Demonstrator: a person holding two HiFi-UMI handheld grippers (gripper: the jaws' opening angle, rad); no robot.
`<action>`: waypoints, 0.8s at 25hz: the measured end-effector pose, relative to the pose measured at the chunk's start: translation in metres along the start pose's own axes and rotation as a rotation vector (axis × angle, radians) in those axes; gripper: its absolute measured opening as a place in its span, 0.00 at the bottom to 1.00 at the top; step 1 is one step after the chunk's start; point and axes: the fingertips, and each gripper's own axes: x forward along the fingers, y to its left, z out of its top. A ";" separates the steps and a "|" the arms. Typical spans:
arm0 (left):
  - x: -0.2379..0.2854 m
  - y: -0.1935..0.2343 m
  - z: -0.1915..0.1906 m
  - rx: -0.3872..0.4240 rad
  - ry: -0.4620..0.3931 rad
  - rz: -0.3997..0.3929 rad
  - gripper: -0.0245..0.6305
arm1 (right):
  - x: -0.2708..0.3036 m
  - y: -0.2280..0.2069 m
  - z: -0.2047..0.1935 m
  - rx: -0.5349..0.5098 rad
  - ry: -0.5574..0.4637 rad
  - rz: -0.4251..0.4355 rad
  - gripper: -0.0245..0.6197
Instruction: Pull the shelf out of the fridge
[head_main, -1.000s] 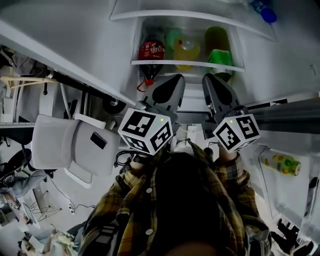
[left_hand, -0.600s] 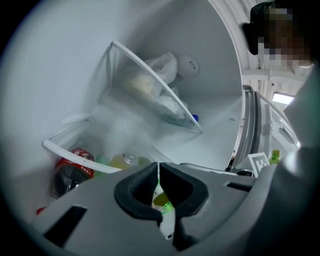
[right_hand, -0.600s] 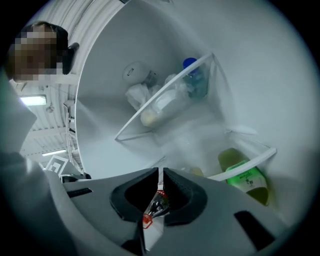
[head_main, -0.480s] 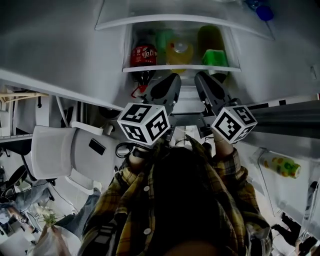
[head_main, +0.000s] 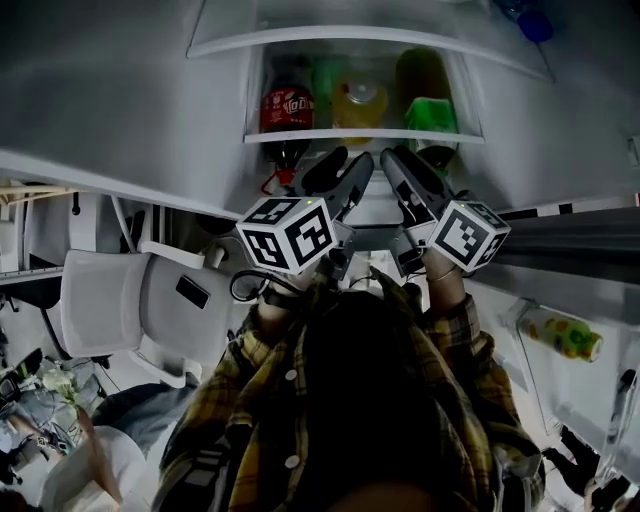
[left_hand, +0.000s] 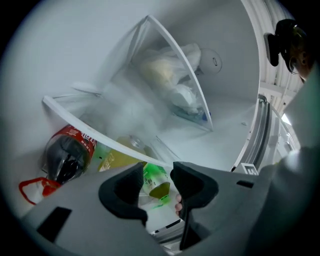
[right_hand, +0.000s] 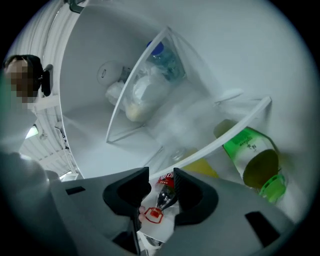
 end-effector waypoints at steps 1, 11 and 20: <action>0.000 0.003 0.000 -0.016 -0.001 0.000 0.31 | 0.003 -0.001 -0.001 0.020 0.004 0.004 0.26; 0.016 0.021 0.008 -0.170 -0.035 -0.010 0.33 | 0.019 -0.020 0.000 0.175 -0.008 0.024 0.26; 0.033 0.037 0.028 -0.244 -0.081 -0.016 0.33 | 0.039 -0.037 0.006 0.263 -0.031 0.017 0.26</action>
